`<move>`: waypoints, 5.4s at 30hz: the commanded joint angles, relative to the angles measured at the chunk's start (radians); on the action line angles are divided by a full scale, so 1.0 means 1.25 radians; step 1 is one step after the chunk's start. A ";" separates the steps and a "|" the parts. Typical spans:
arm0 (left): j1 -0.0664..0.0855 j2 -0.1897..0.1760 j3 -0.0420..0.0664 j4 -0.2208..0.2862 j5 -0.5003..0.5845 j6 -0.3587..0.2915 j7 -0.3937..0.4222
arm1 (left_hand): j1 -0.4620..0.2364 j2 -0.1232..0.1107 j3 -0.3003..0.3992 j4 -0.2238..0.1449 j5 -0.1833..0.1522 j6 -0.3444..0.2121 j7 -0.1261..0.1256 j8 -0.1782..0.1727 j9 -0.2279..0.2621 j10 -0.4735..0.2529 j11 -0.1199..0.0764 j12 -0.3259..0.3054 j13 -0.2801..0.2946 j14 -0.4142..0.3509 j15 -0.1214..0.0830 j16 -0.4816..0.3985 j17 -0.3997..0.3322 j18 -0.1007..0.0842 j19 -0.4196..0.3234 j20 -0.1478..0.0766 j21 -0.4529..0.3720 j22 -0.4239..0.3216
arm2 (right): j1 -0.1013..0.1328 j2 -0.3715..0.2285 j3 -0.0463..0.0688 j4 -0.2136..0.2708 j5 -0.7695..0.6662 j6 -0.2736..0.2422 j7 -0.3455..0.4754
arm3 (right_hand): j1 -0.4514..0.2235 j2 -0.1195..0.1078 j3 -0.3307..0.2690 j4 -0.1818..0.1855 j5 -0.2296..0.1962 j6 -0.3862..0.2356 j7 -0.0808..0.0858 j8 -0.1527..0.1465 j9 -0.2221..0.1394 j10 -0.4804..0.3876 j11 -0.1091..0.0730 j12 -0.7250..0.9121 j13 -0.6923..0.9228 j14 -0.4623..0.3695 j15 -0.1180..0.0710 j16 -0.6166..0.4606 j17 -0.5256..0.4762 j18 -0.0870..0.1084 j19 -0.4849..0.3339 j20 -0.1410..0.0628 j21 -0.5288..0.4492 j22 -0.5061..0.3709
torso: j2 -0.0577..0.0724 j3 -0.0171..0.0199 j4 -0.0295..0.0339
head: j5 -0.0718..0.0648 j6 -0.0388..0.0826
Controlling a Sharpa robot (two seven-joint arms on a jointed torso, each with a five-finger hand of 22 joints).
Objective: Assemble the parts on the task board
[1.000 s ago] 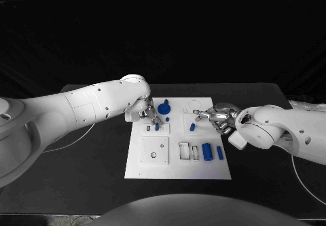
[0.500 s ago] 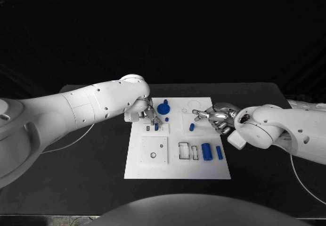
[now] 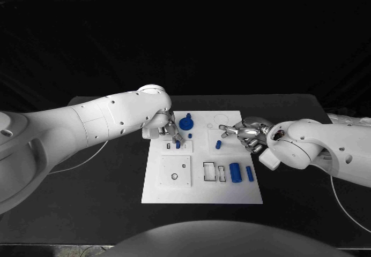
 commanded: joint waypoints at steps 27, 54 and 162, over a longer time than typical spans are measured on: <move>-0.001 -0.011 0.000 0.017 0.009 -0.018 0.022 | 0.116 -0.029 0.085 -0.002 0.114 0.021 -0.007 -0.039 -0.020 0.083 -0.010 0.002 0.211 0.086 -0.003 0.002 0.211 -0.006 0.084 -0.004 0.002 0.211 | -0.001 -0.001 0.000 -0.002 -0.003 0.012 0.000 | 0.007 0.007 -0.005 -0.002 0.012 -0.006 0.023 0.005 0.001 0.084 0.004 0.002 0.210 0.086 0.006 0.003 0.211 -0.011 0.084 0.008 0.004 0.211 | 0.000 0.0000 0.0017 | -0.001 0.000; -0.001 -0.086 0.001 0.109 0.019 -0.158 0.070 | 0.129 -0.047 0.097 -0.002 0.138 0.026 -0.008 -0.041 -0.020 0.083 -0.011 0.002 0.211 0.086 -0.003 0.002 0.211 -0.006 0.084 -0.004 0.002 0.211 | -0.002 -0.003 0.000 -0.004 -0.003 0.013 0.000 | 0.010 0.008 -0.006 -0.003 0.016 -0.007 0.023 0.006 0.001 0.084 0.004 0.002 0.210 0.086 0.006 0.003 0.211 -0.011 0.084 0.008 0.004 0.211 | 0.000 0.0000 0.0008 | 0.000 0.000; -0.015 -0.153 -0.008 0.271 -0.098 -0.286 0.009 | 0.126 -0.047 0.110 0.002 0.146 0.037 -0.009 -0.042 -0.021 0.083 -0.012 0.002 0.211 0.086 -0.004 0.002 0.211 -0.006 0.084 -0.006 0.002 0.211 | -0.007 -0.002 0.000 -0.006 -0.002 0.013 0.005 | 0.014 0.009 -0.007 -0.002 0.021 -0.008 0.024 0.007 0.001 0.084 0.005 0.002 0.210 0.086 0.006 0.003 0.211 -0.011 0.084 0.009 0.004 0.211 | 0.000 0.0000 0.0008 | 0.019 0.000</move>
